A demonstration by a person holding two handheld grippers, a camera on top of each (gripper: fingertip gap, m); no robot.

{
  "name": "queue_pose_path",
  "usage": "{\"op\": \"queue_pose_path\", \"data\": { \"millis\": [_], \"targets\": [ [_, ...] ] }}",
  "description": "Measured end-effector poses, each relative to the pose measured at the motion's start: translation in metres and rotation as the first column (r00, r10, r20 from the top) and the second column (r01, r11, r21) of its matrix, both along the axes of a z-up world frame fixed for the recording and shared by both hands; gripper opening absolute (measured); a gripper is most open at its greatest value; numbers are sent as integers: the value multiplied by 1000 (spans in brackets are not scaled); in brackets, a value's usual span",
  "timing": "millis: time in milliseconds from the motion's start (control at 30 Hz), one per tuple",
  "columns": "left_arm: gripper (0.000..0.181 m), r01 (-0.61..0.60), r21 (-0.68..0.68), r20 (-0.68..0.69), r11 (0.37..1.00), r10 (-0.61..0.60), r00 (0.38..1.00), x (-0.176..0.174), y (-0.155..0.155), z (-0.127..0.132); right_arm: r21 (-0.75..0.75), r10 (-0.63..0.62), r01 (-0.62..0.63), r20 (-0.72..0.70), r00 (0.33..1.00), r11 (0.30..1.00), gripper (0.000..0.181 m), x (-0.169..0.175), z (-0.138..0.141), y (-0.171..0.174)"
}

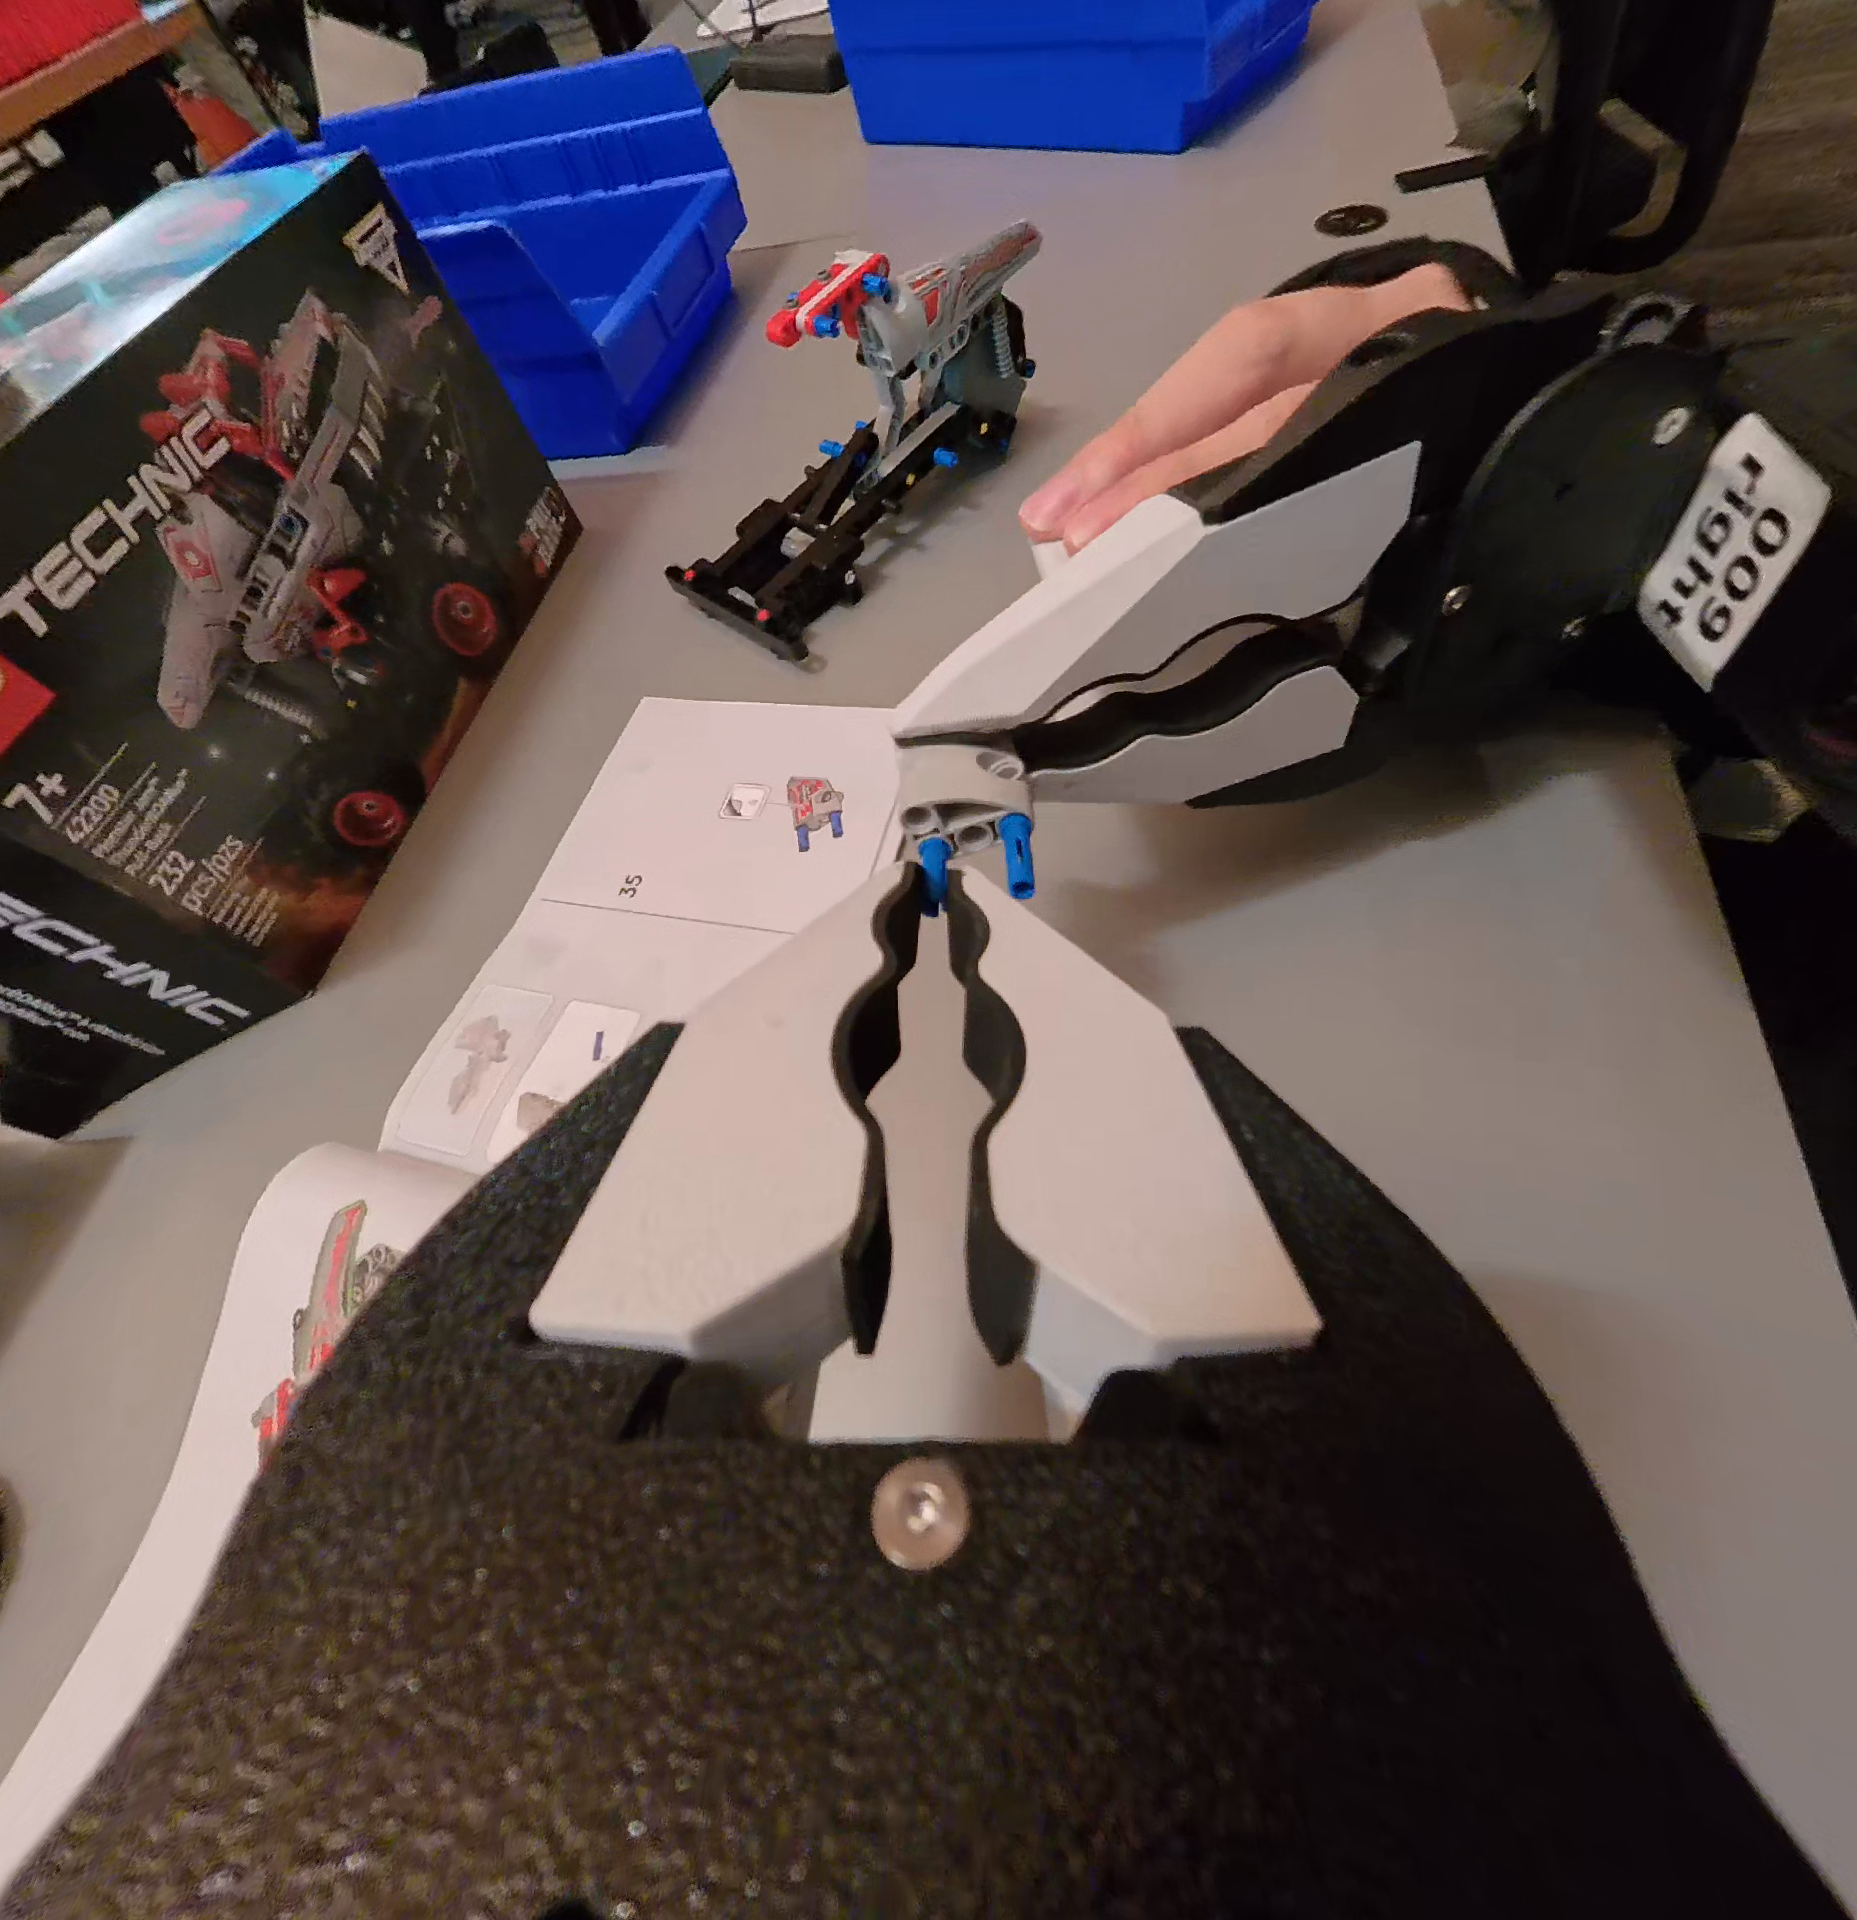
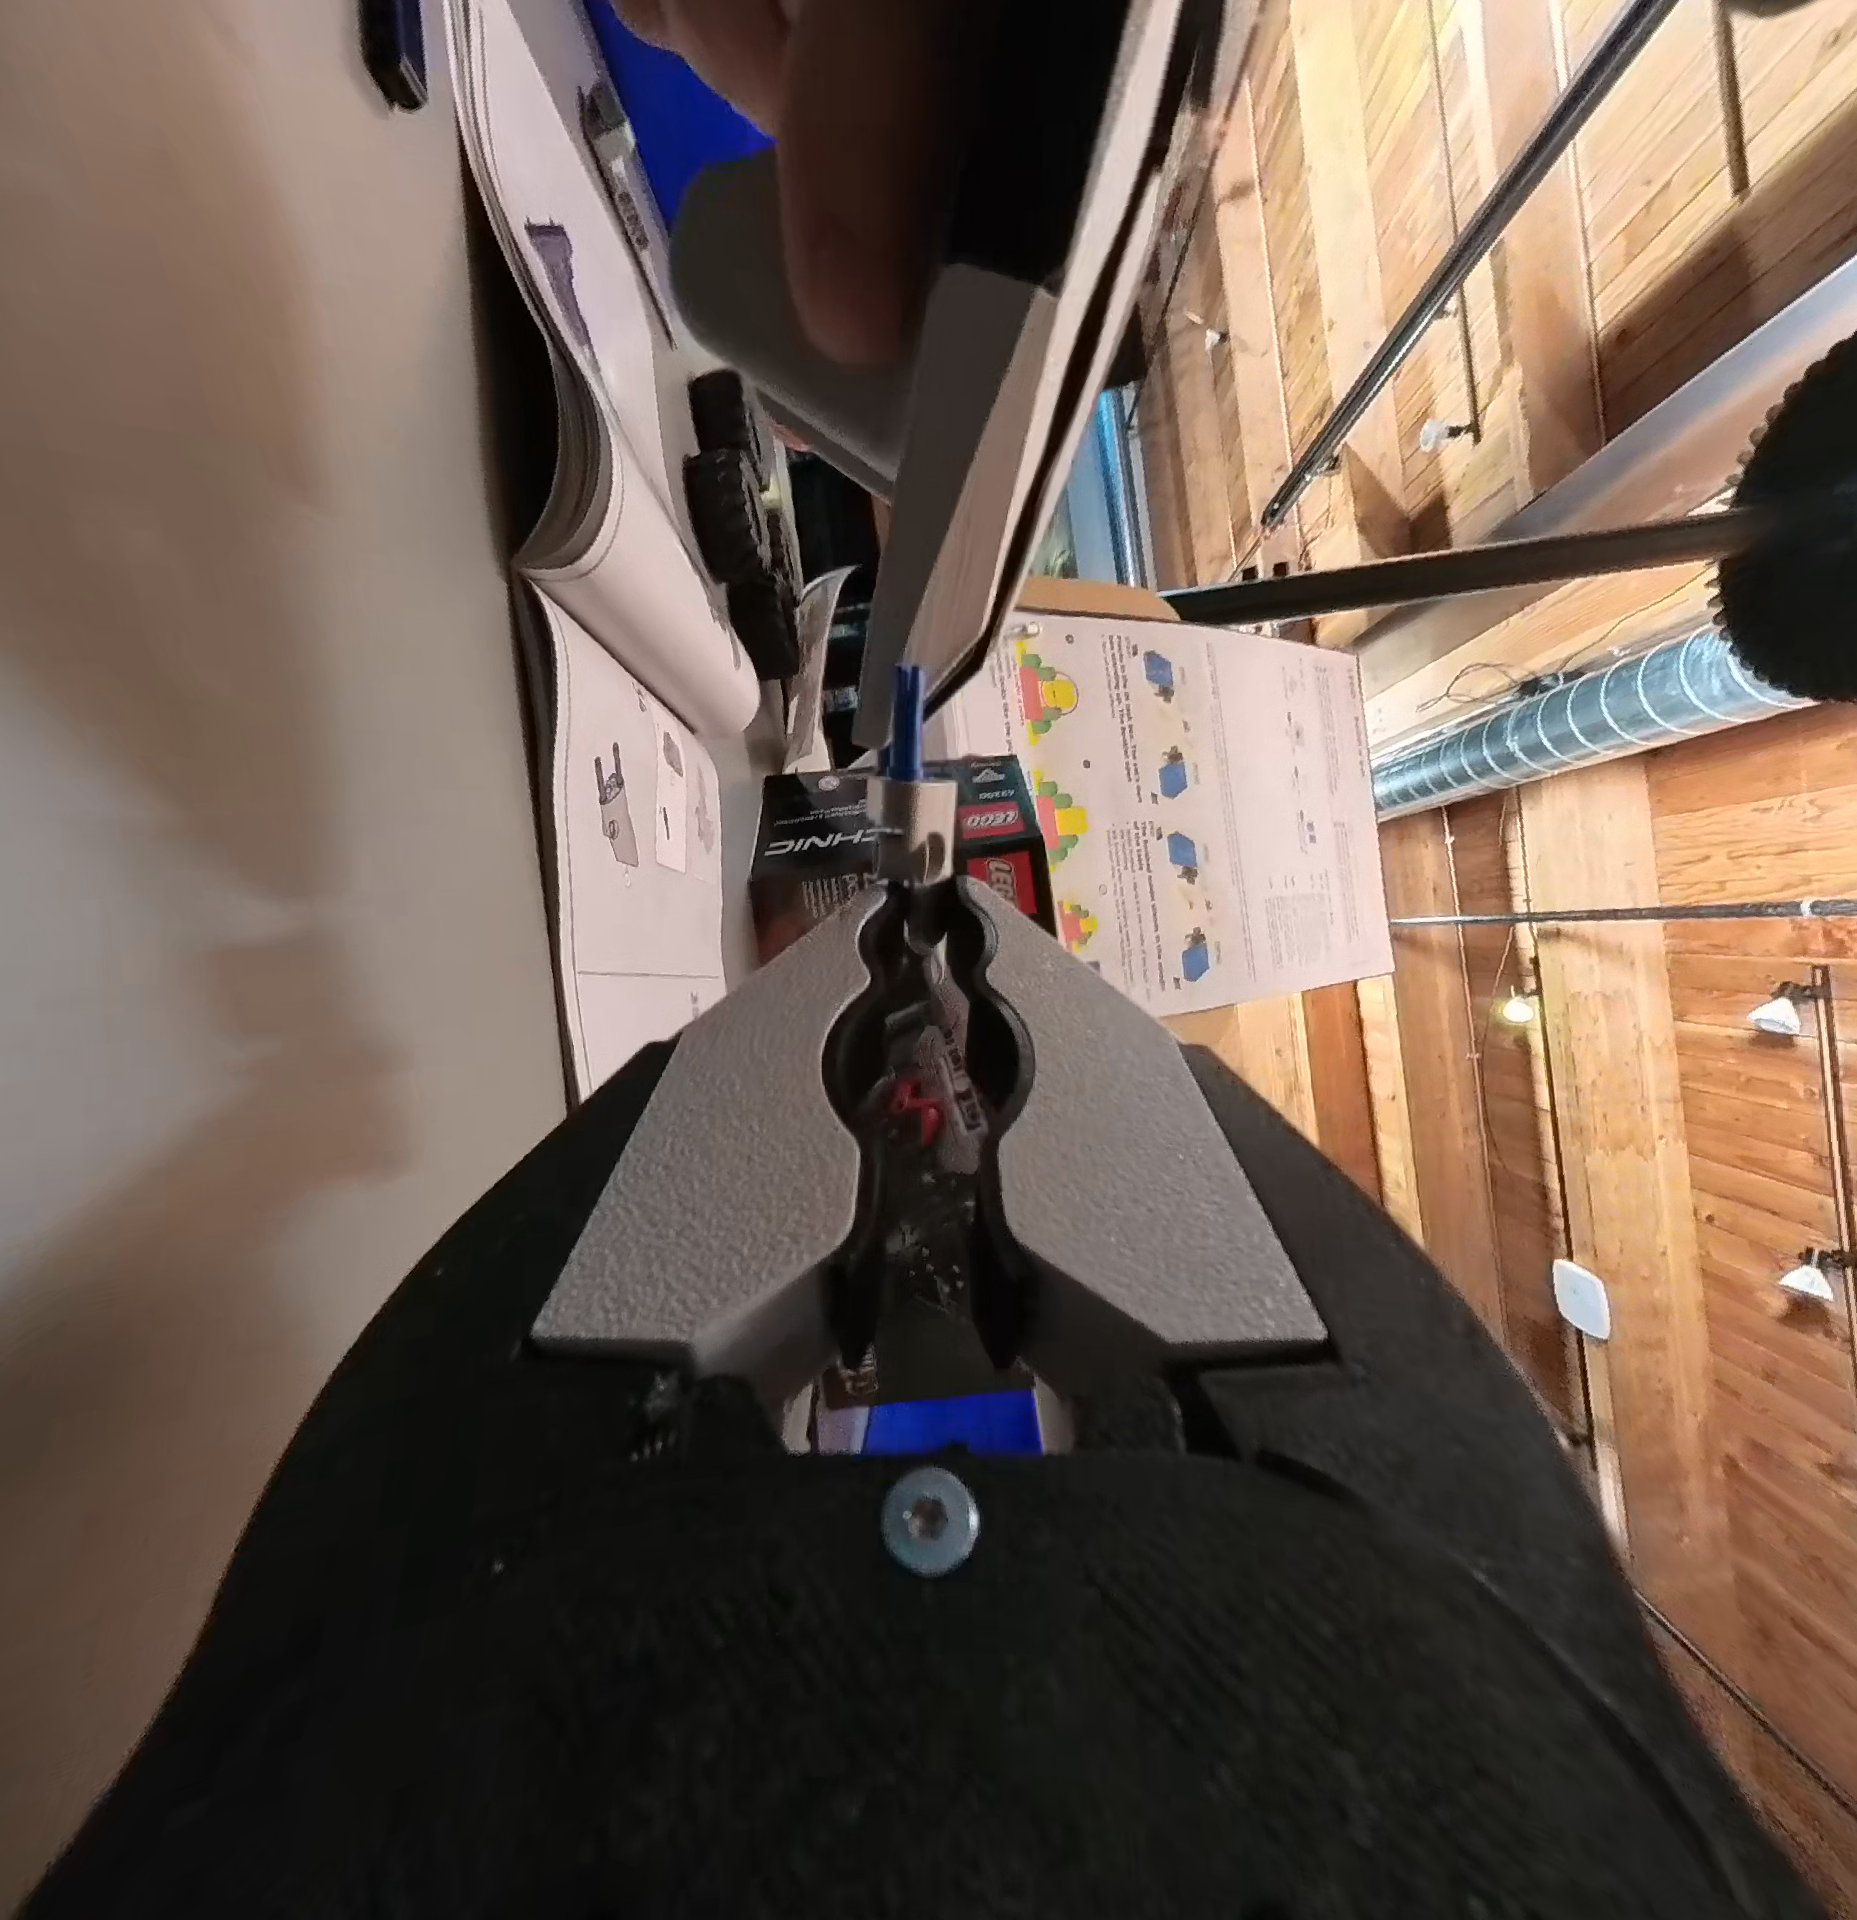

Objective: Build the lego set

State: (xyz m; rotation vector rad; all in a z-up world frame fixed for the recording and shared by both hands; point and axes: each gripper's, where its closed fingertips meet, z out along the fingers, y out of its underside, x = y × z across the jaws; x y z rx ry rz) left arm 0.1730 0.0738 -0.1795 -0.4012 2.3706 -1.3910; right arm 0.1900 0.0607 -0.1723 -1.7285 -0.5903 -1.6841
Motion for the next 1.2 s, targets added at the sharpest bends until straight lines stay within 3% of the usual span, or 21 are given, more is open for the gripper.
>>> {"op": "queue_pose_path", "data": {
  "millis": [33,133,367,533,700,767,800,867,1033,1200],
  "targets": [
    [1,-12,7,-7,1000,12,1000,1,0,-1,-5,-14,14,-1,1000,1000,5,1,-1,-1],
    [1,-37,17,-38,999,38,999,2,0,-3,2,-8,8,-45,999,1000,5,3,-4,-1],
    [1,-122,-104,-236,987,95,967,4,0,-1,26,-52,54,-62,997,998,5,7,-2,-1],
    [2,-72,11,36,997,72,997,8,-1,2,54,-80,85,-83,993,995,6,11,0,-5],
    [1,-138,-181,-254,974,89,963,7,-2,4,66,-88,93,-87,992,993,6,11,2,-5],
    [2,-185,-222,-332,957,105,938,11,11,5,55,-263,268,-90,961,962,5,37,0,-34],
    [2,-214,-232,-347,949,125,930,15,22,7,100,-275,294,-167,947,951,5,48,-1,-50],
    [1,-235,-257,-283,937,159,946,23,34,18,214,-188,245,-255,948,946,5,48,9,-53],
    [1,-123,-179,-104,976,105,989,13,17,24,76,-104,117,-157,982,990,5,21,-4,-12],
    [1,-66,-94,-108,993,56,993,6,10,8,39,-55,63,-191,980,997,5,15,-14,-5]
  ]
}}
